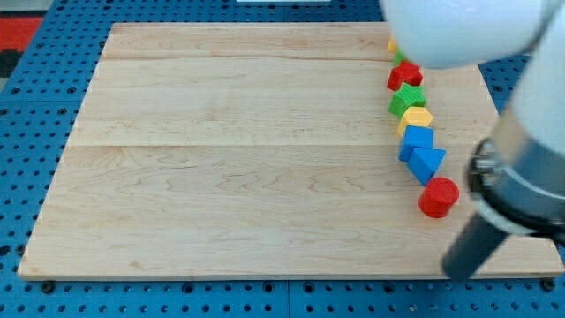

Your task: Move red star towards left side

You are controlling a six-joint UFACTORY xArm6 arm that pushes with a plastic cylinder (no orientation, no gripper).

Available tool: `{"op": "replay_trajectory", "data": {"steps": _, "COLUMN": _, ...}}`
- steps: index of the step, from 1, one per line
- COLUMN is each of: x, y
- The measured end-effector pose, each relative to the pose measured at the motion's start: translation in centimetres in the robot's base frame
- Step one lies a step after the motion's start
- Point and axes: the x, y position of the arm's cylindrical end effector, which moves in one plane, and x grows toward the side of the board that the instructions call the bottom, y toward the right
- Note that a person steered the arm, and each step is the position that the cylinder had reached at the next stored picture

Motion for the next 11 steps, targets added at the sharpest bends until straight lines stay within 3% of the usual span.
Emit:
{"op": "replay_trajectory", "data": {"steps": 1, "x": -0.2, "y": 4.8}}
{"op": "replay_trajectory", "data": {"steps": 2, "x": -3.5, "y": 6.8}}
{"op": "replay_trajectory", "data": {"steps": 5, "x": -13.5, "y": 7.3}}
{"op": "replay_trajectory", "data": {"steps": 6, "x": -13.5, "y": 7.4}}
{"op": "replay_trajectory", "data": {"steps": 7, "x": -17.2, "y": 6.3}}
{"op": "replay_trajectory", "data": {"steps": 8, "x": -20.5, "y": 9.3}}
{"op": "replay_trajectory", "data": {"steps": 9, "x": -26.6, "y": 6.8}}
{"op": "replay_trajectory", "data": {"steps": 11, "x": -29.6, "y": -2.8}}
